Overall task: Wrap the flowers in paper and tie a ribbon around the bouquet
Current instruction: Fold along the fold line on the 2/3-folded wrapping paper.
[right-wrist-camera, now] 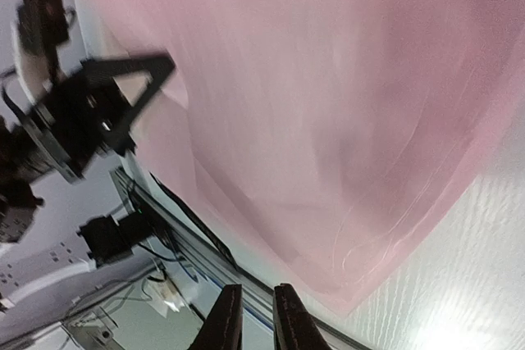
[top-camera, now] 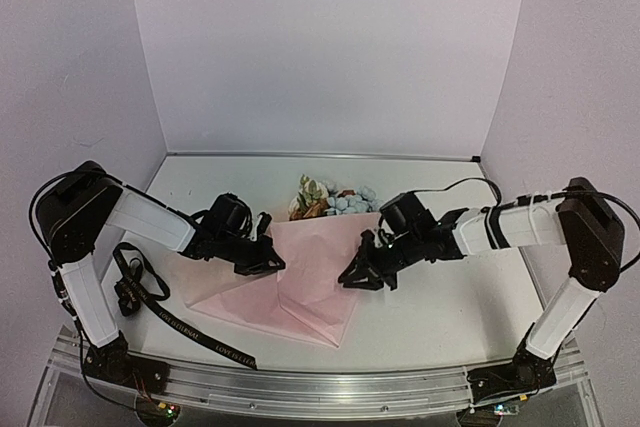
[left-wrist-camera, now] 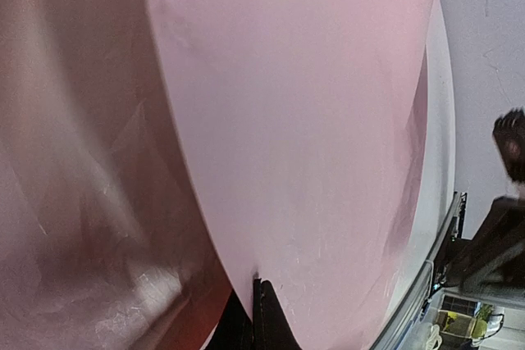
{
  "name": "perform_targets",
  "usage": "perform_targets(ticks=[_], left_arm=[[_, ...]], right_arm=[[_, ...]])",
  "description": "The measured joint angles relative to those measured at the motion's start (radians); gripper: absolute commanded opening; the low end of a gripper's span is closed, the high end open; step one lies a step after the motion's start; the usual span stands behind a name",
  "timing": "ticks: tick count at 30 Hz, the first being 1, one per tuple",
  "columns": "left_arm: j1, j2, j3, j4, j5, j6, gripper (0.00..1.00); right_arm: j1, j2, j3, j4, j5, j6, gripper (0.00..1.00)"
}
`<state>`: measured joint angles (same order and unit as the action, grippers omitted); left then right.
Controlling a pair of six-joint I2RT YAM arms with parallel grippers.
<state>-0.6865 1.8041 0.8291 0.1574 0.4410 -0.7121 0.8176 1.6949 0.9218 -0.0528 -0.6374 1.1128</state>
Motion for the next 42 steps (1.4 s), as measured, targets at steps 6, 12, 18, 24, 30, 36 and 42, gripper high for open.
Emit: perform_targets(ticks=[6, 12, 18, 24, 30, 36, 42], left_arm=[[0.0, -0.002, -0.001, 0.0, -0.002, 0.0, 0.0], [0.0, -0.006, -0.014, 0.002, -0.014, 0.0, 0.0], [0.0, -0.01, -0.038, 0.007, -0.028, 0.002, 0.0], [0.0, -0.009, -0.035, -0.002, -0.047, 0.019, 0.0], [0.021, 0.037, 0.051, -0.04, -0.053, 0.063, 0.0], [0.07, 0.064, 0.115, -0.062, -0.049, 0.097, 0.0], [0.077, 0.065, 0.119, -0.072, -0.032, 0.114, 0.0]], right_arm=[[0.124, 0.054, -0.029, 0.069, 0.036, 0.057, 0.13], [0.211, 0.12, -0.034, 0.151, 0.072, 0.102, 0.13], [0.229, 0.206, -0.033, 0.253, 0.074, 0.145, 0.12], [0.221, 0.249, -0.032, 0.347, 0.072, 0.177, 0.12], [0.177, 0.268, -0.032, 0.395, 0.069, 0.178, 0.12], [0.115, 0.269, -0.03, 0.397, 0.067, 0.168, 0.12], [0.108, 0.255, 0.001, 0.31, 0.069, 0.129, 0.13]])
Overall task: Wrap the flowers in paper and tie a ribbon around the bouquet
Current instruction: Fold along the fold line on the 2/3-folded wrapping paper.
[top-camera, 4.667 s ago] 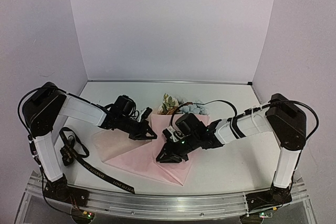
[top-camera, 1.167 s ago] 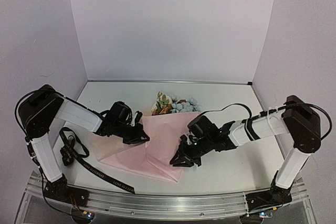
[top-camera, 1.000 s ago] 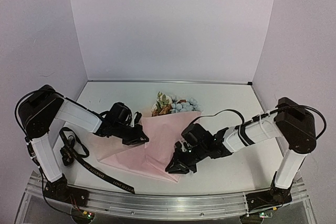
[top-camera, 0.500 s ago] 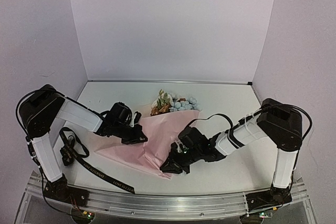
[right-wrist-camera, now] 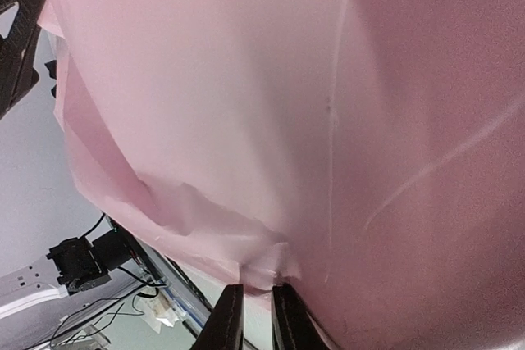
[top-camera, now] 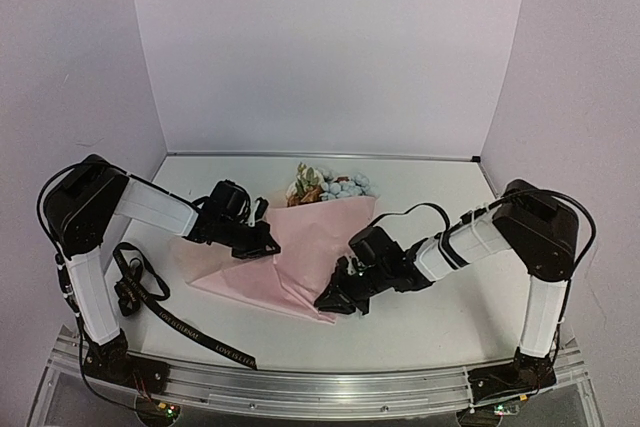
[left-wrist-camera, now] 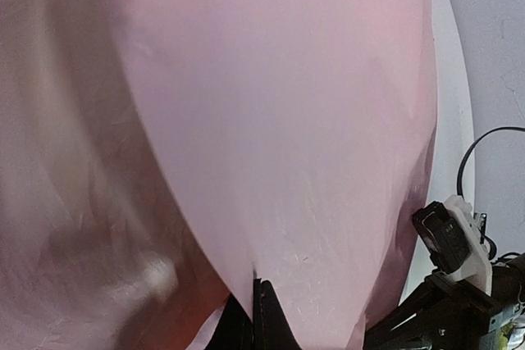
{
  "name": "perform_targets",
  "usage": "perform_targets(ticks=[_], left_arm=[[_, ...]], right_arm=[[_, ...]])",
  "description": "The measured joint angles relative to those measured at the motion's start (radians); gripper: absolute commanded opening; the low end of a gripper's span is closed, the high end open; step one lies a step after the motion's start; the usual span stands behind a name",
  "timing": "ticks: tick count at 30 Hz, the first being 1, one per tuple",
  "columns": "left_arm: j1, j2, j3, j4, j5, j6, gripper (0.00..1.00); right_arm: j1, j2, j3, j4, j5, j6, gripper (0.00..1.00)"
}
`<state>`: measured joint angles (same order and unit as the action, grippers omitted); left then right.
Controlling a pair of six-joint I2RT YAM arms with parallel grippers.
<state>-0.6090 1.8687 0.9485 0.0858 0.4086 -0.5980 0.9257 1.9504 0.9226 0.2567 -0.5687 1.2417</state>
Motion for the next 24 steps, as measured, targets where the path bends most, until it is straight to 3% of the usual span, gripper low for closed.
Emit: perform_targets(ticks=[8, 15, 21, 24], left_arm=[[0.0, 0.001, 0.0, -0.001, 0.019, 0.001, 0.0], [0.002, 0.003, 0.0, -0.001, 0.026, 0.001, 0.0], [0.002, 0.003, 0.0, -0.001, 0.026, 0.0, 0.0], [0.002, 0.003, 0.0, -0.004, 0.028, 0.0, 0.05]], right_arm=[[0.0, -0.028, 0.121, -0.207, -0.013, -0.068, 0.13], [0.0, 0.023, 0.26, -0.221, -0.044, -0.07, 0.13], [0.007, 0.111, 0.282, -0.225, -0.053, -0.06, 0.13], [0.013, 0.145, 0.283, -0.223, -0.056, -0.058, 0.12]])
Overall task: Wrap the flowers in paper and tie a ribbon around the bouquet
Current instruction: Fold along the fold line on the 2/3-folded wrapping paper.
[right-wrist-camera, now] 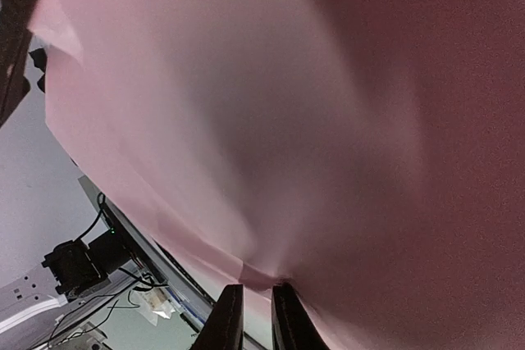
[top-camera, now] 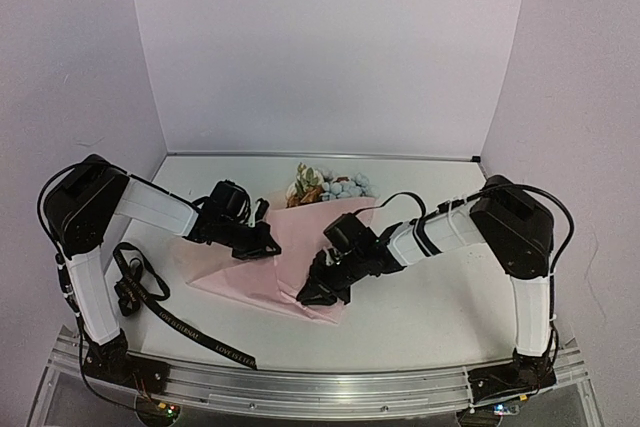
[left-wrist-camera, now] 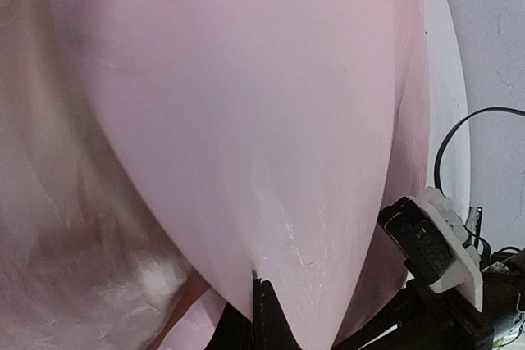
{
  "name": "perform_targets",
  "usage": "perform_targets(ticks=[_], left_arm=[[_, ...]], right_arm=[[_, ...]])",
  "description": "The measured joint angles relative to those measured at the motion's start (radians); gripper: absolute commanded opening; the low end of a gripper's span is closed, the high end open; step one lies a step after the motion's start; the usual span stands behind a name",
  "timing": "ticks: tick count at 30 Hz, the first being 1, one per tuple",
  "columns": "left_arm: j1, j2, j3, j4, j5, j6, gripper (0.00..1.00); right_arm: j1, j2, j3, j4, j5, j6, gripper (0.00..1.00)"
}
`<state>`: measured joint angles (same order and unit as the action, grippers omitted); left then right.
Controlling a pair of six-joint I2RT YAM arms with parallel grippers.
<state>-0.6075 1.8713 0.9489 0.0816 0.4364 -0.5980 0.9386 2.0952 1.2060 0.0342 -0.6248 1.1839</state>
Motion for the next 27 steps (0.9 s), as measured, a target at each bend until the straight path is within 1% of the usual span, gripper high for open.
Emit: perform_targets(ticks=[2, 5, 7, 10, 12, 16, 19, 22, 27], left_arm=[[0.0, 0.0, 0.0, -0.004, -0.003, 0.001, 0.13], [0.0, -0.001, 0.0, -0.024, -0.017, 0.005, 0.32], [0.0, -0.013, -0.005, -0.049, -0.031, 0.014, 0.43], [0.0, -0.096, -0.048, -0.1, -0.055, 0.0, 0.51], [0.0, -0.196, -0.097, -0.13, -0.067, -0.021, 0.52], [0.0, -0.421, -0.218, -0.152, -0.072, -0.116, 0.49], [-0.003, -0.524, -0.311, -0.122, -0.062, -0.201, 0.47], [-0.018, -0.522, -0.359, -0.099, -0.048, -0.259, 0.45], [-0.07, -0.424, -0.385, -0.014, -0.026, -0.319, 0.42]], right_arm=[[0.0, 0.004, 0.006, 0.003, -0.004, 0.003, 0.12], [0.001, 0.005, 0.007, 0.004, -0.003, 0.003, 0.12], [0.001, 0.005, 0.007, 0.004, -0.003, 0.003, 0.12], [0.001, 0.005, 0.007, 0.005, -0.002, 0.003, 0.12], [0.001, 0.007, 0.007, 0.007, -0.002, 0.003, 0.12], [0.001, 0.011, 0.007, 0.016, -0.003, 0.004, 0.12], [0.001, 0.014, 0.007, 0.023, -0.004, 0.006, 0.12], [0.001, 0.018, 0.008, 0.031, -0.008, 0.012, 0.12], [0.001, 0.026, 0.01, 0.047, -0.014, 0.02, 0.12]])
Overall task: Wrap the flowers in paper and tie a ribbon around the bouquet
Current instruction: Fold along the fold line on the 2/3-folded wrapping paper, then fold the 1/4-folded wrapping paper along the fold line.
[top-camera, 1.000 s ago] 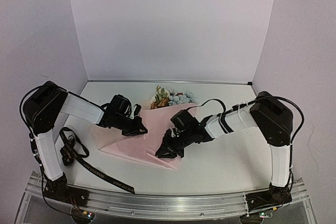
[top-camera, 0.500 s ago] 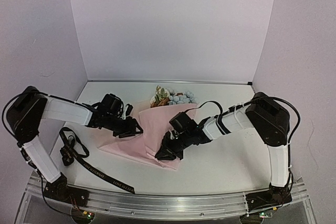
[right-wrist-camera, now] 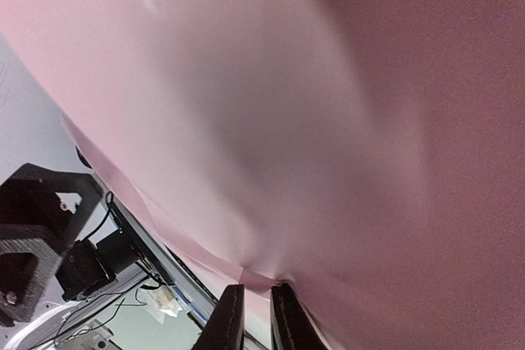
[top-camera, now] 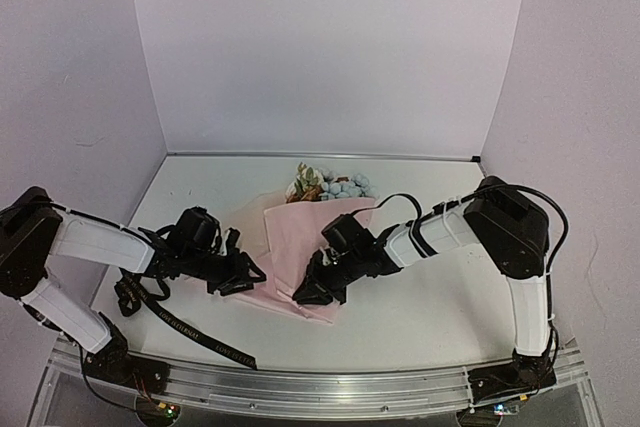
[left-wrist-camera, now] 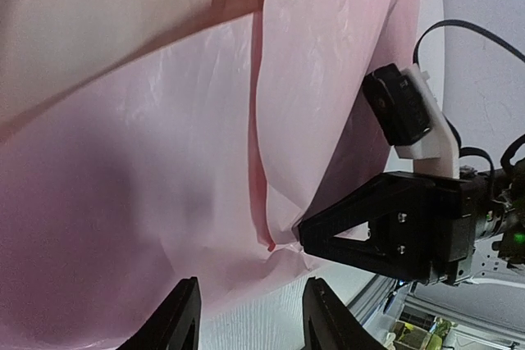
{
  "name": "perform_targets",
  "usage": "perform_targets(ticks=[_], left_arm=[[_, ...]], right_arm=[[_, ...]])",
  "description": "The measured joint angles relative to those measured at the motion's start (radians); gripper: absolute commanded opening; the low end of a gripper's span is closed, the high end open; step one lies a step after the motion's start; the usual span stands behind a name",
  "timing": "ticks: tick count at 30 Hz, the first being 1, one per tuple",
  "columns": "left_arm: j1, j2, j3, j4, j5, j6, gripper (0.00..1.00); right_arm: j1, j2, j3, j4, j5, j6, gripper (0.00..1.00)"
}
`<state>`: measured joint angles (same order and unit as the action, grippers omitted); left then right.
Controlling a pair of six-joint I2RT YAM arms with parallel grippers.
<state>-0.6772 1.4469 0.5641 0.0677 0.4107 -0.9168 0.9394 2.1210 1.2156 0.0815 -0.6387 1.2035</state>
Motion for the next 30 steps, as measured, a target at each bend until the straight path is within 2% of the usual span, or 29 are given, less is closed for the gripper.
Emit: perform_targets(ticks=[5, 14, 30], left_arm=[[-0.041, 0.048, -0.03, 0.069, 0.0, -0.049, 0.38], [-0.048, 0.021, -0.109, 0.086, -0.081, -0.08, 0.36], [0.049, -0.178, -0.168, -0.138, -0.36, -0.134, 0.4]], right_arm=[[0.0, 0.003, 0.0, 0.008, -0.002, 0.001, 0.11], [0.0, 0.005, -0.003, 0.023, -0.002, 0.001, 0.11], [0.0, 0.006, -0.014, 0.046, -0.002, 0.001, 0.11]])
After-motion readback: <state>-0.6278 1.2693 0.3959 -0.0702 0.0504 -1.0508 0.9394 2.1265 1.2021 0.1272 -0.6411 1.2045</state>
